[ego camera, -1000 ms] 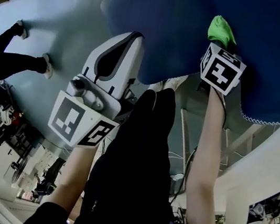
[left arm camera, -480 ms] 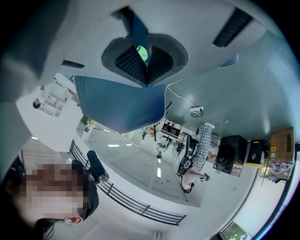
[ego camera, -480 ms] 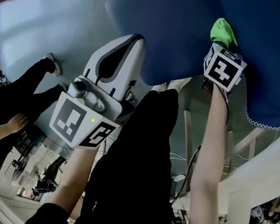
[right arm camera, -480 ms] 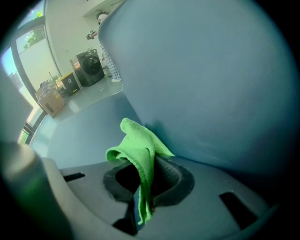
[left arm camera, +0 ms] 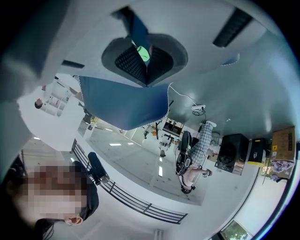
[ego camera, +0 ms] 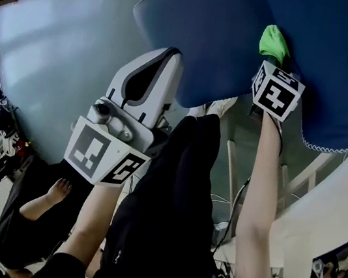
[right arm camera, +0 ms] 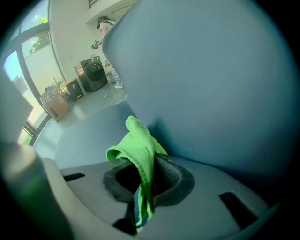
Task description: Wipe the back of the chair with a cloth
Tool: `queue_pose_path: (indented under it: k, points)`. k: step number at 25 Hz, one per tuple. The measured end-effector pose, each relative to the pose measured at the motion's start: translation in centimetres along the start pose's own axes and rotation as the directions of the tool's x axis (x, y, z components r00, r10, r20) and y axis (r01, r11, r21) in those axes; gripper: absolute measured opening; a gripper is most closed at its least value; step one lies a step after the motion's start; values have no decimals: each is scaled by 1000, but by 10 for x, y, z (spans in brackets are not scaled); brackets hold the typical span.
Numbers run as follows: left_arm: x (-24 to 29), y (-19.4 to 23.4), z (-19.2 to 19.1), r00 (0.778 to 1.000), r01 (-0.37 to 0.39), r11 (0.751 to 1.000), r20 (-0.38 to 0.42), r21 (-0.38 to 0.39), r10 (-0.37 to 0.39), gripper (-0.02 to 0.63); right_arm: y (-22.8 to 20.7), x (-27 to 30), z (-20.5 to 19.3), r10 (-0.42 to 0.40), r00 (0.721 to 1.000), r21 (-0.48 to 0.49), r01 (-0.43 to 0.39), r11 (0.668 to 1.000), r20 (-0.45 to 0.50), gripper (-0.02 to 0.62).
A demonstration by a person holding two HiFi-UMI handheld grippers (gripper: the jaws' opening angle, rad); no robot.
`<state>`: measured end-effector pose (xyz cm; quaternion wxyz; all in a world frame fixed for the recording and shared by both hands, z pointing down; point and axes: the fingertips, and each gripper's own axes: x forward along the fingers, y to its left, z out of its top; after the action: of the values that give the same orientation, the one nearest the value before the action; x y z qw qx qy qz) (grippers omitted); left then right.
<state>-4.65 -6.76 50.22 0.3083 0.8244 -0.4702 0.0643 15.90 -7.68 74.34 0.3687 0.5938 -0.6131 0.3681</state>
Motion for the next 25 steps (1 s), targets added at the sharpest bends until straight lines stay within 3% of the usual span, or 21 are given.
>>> queue_pose_path:
  k: [7,15,25]
  points:
    - [-8,5,1,1000,5,1000,-11,14,-4,6,16,-29,14,110,993,-5,-110,994,52,51]
    - [-19,-18,29,1000,21,1000,-10,15,-21,6,6,-110,54,128,975,-8,-129,992,181,49]
    - [-41,-47,58,998,60,998,-7,-2,-60,6,29,-221,95,137,926,15,-152,988,352,49]
